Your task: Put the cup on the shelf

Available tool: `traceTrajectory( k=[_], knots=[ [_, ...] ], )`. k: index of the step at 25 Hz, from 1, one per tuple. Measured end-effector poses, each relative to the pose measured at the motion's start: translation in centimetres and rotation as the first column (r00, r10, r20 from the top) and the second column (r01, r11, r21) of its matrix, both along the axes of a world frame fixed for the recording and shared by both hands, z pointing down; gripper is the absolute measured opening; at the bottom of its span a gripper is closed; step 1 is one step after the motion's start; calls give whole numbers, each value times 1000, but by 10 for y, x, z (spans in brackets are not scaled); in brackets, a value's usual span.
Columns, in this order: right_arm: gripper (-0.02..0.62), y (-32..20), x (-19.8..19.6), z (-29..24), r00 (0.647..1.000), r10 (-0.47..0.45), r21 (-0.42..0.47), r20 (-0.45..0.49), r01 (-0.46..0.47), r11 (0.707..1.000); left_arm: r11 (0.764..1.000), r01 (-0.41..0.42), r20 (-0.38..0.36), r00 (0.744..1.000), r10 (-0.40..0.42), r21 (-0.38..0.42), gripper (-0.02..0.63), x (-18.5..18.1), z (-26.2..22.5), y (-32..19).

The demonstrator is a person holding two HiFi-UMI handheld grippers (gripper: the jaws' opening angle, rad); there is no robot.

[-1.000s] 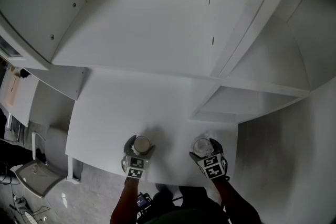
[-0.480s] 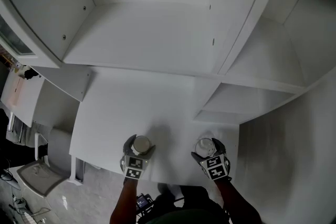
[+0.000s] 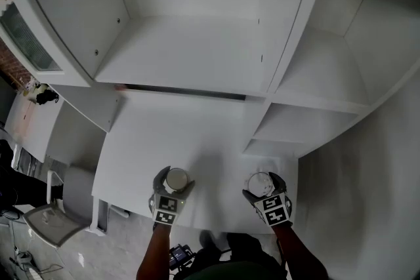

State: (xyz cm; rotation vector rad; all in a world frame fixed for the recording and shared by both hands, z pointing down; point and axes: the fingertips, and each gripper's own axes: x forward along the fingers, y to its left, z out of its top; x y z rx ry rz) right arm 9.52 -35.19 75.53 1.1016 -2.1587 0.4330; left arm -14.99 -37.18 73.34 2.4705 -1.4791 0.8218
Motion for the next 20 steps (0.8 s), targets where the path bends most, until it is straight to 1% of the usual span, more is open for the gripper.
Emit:
traceTrajectory(
  k=[11, 20],
  knots=[
    [477, 5, 10, -55, 1000, 13, 76, 7, -13, 997, 998, -31, 5, 1000, 31, 58, 403, 1, -60, 10],
    [477, 9, 16, -102, 1000, 25, 141, 8, -26, 990, 992, -53, 18, 999, 52, 118, 403, -7, -109, 15]
  ],
)
